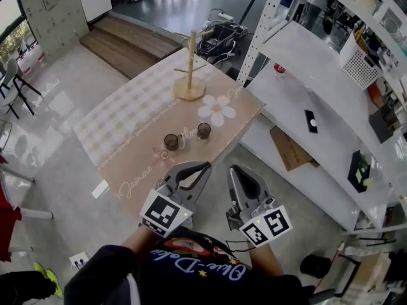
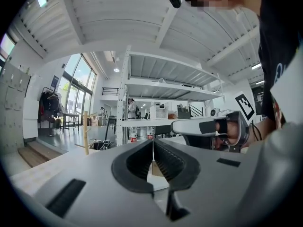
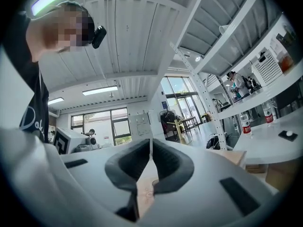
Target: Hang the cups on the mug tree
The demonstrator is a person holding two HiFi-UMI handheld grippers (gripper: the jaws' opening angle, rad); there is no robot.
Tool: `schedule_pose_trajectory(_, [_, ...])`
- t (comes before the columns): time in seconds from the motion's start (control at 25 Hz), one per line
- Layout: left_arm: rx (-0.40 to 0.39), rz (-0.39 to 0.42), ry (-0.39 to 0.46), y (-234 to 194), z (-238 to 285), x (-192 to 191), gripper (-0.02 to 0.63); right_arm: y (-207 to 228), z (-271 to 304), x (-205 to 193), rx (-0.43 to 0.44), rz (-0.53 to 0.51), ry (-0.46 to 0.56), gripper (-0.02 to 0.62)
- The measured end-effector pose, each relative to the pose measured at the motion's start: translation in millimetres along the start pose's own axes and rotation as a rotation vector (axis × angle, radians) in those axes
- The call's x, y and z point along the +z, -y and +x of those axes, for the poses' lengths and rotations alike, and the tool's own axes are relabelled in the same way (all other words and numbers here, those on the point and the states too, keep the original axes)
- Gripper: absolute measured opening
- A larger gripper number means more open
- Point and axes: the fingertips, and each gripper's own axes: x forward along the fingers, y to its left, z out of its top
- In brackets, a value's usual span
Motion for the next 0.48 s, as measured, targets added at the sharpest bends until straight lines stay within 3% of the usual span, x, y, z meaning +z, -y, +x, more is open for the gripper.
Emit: schedule_pose_trajectory(0.48, [-0.048,-0.002,0.004,-15,31,2,-0.002,24,21,4,-0.022,-0.014,-0.025,0.026])
